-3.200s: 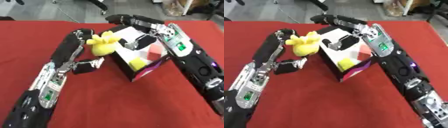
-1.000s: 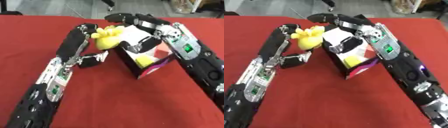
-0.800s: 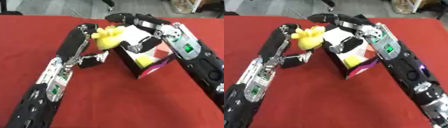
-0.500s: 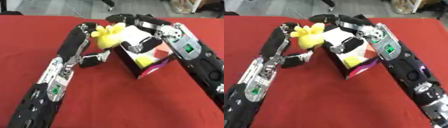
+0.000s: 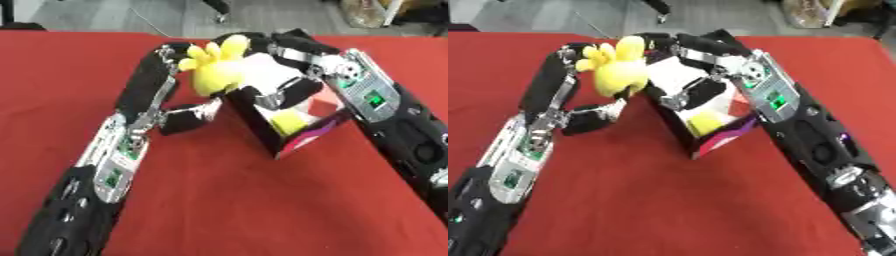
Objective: Pick up the objects with one hand, pass them to the other hand, and then place them into the box on the other side of the table.
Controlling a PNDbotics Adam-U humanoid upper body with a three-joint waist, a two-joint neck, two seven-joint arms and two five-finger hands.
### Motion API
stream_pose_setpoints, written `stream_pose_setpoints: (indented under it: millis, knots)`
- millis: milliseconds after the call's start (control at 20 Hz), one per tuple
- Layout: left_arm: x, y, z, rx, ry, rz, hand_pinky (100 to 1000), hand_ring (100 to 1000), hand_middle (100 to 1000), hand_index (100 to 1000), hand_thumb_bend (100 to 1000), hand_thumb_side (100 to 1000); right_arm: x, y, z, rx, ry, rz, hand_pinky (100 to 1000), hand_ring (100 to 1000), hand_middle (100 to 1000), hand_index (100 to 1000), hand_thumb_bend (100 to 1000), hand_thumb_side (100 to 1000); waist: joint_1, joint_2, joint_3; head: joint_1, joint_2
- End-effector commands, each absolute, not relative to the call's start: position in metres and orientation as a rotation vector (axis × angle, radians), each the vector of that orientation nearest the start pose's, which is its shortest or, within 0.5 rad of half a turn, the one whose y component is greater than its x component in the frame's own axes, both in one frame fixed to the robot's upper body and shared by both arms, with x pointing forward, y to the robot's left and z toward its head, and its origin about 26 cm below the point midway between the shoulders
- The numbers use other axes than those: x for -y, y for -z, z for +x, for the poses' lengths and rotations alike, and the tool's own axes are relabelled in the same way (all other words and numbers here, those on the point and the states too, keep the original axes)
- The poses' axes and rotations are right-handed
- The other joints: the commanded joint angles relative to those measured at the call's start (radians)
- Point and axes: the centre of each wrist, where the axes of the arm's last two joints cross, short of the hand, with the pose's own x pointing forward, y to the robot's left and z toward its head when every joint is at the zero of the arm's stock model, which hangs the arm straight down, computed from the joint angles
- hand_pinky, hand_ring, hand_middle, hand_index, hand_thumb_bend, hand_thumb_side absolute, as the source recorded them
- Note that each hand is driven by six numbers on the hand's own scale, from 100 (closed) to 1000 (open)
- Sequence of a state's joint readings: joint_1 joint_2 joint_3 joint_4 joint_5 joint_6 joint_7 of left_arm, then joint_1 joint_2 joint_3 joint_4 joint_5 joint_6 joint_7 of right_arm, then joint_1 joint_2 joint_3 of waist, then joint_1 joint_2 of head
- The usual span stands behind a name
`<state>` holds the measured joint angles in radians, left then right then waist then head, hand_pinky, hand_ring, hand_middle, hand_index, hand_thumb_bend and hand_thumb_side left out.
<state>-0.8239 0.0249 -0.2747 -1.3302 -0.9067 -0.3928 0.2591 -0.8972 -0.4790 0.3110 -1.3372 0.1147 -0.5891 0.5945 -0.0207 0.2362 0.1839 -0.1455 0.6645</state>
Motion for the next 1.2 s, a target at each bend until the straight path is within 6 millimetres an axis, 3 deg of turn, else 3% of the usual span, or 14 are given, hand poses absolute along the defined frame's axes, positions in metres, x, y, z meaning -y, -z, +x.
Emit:
stream_pose_setpoints:
  millis: [50,500,1200]
  knots:
    - [-0.072,-0.202,0.406,-3.089,-1.161,-0.672,705,503,419,496,100,310,0.211,-0.258,0.431,-2.088,2.322,-0.004,1000,1000,1000,1000,100,237,-0.009,-0.008,0.0,-0.004,-0.014]
    - [-0.065,-0.197,0.405,-3.074,-1.207,-0.631,709,506,428,506,100,310,0.198,-0.26,0.43,-2.139,2.289,-0.082,1000,1000,1000,1000,100,165,-0.014,-0.005,0.005,-0.01,-0.014]
    - [-0.06,-0.194,0.405,-3.068,-1.211,-0.576,709,508,440,520,100,317,0.19,-0.264,0.427,-2.178,2.291,-0.13,1000,1000,1000,1000,100,137,-0.016,-0.001,0.009,-0.023,-0.015]
